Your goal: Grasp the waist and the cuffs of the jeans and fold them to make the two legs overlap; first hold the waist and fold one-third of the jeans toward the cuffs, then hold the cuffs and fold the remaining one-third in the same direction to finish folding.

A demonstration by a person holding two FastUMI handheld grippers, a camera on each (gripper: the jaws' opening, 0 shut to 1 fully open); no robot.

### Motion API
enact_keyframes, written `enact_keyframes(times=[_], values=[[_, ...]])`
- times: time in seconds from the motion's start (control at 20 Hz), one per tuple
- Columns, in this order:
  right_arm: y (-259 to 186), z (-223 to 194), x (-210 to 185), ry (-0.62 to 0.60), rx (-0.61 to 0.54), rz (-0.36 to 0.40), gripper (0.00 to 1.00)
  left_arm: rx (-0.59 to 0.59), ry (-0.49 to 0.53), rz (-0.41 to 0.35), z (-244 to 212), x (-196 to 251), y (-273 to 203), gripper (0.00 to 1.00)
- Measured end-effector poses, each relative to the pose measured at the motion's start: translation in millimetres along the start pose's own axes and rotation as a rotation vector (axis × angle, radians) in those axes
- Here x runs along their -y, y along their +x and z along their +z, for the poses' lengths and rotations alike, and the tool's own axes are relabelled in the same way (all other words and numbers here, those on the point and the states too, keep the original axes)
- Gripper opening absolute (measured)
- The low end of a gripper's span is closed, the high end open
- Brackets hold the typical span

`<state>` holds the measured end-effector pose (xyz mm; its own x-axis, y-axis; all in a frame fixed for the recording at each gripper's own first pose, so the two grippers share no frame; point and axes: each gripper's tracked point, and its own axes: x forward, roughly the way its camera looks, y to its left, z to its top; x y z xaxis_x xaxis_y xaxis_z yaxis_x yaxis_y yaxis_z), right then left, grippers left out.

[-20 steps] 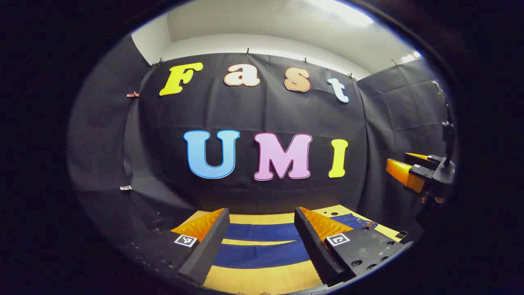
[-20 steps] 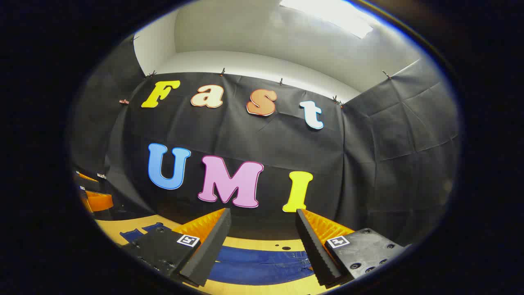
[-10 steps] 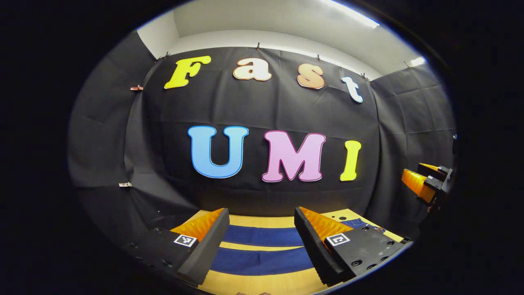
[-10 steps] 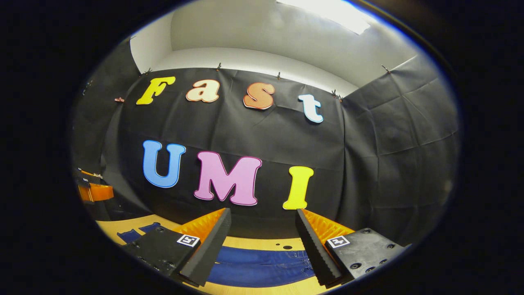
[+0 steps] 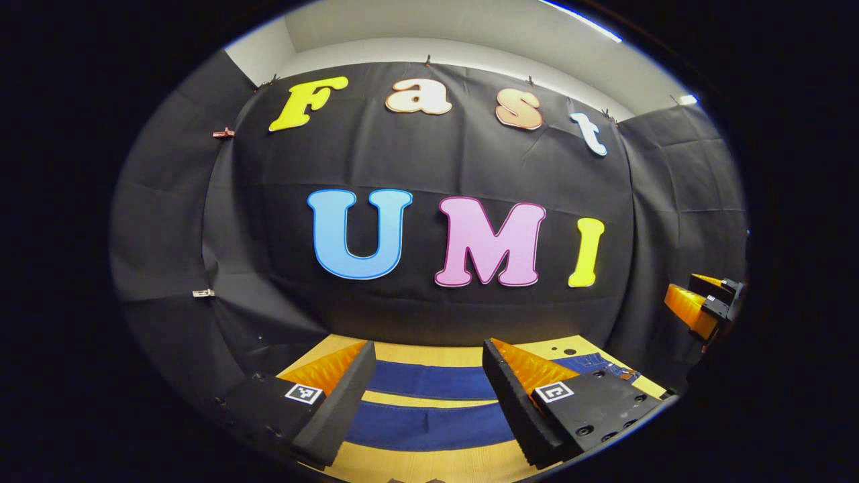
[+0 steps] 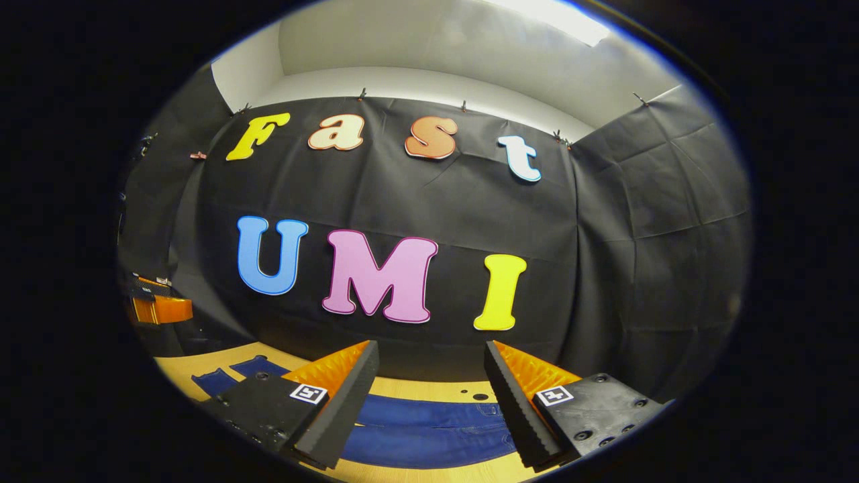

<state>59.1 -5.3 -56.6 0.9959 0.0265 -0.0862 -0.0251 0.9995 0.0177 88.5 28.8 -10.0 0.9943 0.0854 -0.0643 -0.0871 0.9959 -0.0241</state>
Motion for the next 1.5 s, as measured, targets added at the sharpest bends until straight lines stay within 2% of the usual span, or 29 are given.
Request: enact_keyframes(times=[0.5,0.6,0.8,0.95,1.05,1.2,1.5], values=[[11,-33,20,-0.011,-0.071,-0.03,0.96,-0.048,0.058,0.065,-23,-33,24,0.99],[12,-38,23,-0.011,-0.082,-0.036,0.99,-0.055,0.079,0.085,-28,-45,29,0.99],[17,-48,27,-0.029,-0.105,-0.033,0.96,-0.081,0.092,0.09,-43,-69,37,0.99],[21,-53,29,-0.032,-0.117,-0.027,0.96,-0.136,0.215,0.109,-63,-111,51,0.98],[25,-60,28,-0.038,-0.133,-0.019,0.99,-0.202,0.338,0.098,-86,-143,57,0.98],[31,-69,29,-0.059,-0.154,-0.015,0.96,-0.324,0.537,0.07,-130,-191,68,0.98],[36,-95,31,-0.062,-0.227,-0.044,0.97,-0.561,0.889,-0.135,-233,-253,89,0.98]])
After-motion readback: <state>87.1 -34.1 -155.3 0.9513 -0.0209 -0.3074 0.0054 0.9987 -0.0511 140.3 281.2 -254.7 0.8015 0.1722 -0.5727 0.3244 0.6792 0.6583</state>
